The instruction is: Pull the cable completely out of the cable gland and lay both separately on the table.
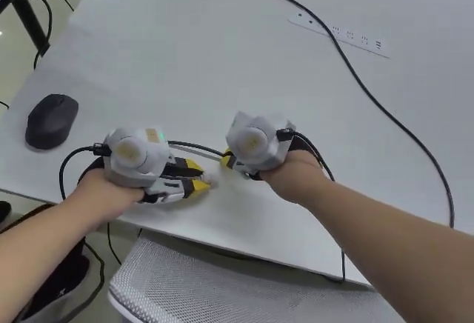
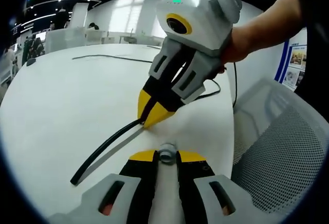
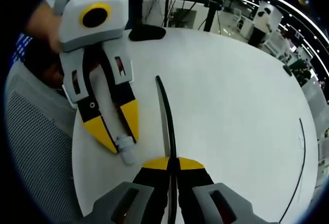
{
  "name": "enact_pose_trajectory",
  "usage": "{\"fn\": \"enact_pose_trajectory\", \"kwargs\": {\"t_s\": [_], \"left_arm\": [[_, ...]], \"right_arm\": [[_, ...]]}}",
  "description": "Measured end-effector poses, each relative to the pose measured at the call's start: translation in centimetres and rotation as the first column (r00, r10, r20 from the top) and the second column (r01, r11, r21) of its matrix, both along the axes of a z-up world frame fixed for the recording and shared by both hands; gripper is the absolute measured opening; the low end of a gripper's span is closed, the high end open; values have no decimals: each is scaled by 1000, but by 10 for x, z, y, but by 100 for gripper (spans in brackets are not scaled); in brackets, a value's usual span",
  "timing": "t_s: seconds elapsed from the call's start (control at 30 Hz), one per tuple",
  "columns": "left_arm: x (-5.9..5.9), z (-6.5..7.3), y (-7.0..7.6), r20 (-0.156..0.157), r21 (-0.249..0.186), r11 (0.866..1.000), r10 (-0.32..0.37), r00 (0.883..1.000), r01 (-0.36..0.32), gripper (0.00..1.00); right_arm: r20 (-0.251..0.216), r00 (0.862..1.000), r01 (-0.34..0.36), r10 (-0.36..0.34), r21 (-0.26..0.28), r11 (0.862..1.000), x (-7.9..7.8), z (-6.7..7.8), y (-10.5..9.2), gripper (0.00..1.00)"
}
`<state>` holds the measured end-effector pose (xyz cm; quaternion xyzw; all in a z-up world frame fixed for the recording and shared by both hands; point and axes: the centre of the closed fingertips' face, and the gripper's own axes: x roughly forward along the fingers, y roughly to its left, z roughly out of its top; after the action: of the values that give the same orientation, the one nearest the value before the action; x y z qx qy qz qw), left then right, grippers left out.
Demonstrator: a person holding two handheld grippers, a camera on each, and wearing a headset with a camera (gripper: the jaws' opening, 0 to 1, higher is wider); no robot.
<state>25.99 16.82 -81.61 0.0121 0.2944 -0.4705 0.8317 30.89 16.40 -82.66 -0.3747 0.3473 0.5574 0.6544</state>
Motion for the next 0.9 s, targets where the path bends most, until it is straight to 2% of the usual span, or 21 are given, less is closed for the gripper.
{"fn": "enact_pose_trajectory", "kwargs": {"t_s": [0.13, 0.33, 0.47, 0.77, 0.9], "left_arm": [[1, 2, 0, 6, -6, 1000, 4, 1000, -4, 16], [0, 5, 1, 14, 7, 1000, 1, 1000, -1, 16], [0, 6, 1, 5, 17, 1000, -1, 1000, 1, 16], [5, 6, 1, 13, 39, 999, -3, 1000, 3, 22], [7, 7, 3, 13, 40, 999, 7, 1000, -7, 26]], "right_arm": [[-2, 1000, 2, -2, -3, 1000, 0, 0, 0, 0], [7, 1000, -5, 5, -14, 1000, 1, 0, 1, 0], [-1, 1000, 0, 0, -13, 1000, 2, 0, 0, 1], [32, 999, 21, -20, -18, 1000, 11, 3, -4, 9], [46, 996, 72, -72, 14, 997, 20, 13, -8, 16]]}}
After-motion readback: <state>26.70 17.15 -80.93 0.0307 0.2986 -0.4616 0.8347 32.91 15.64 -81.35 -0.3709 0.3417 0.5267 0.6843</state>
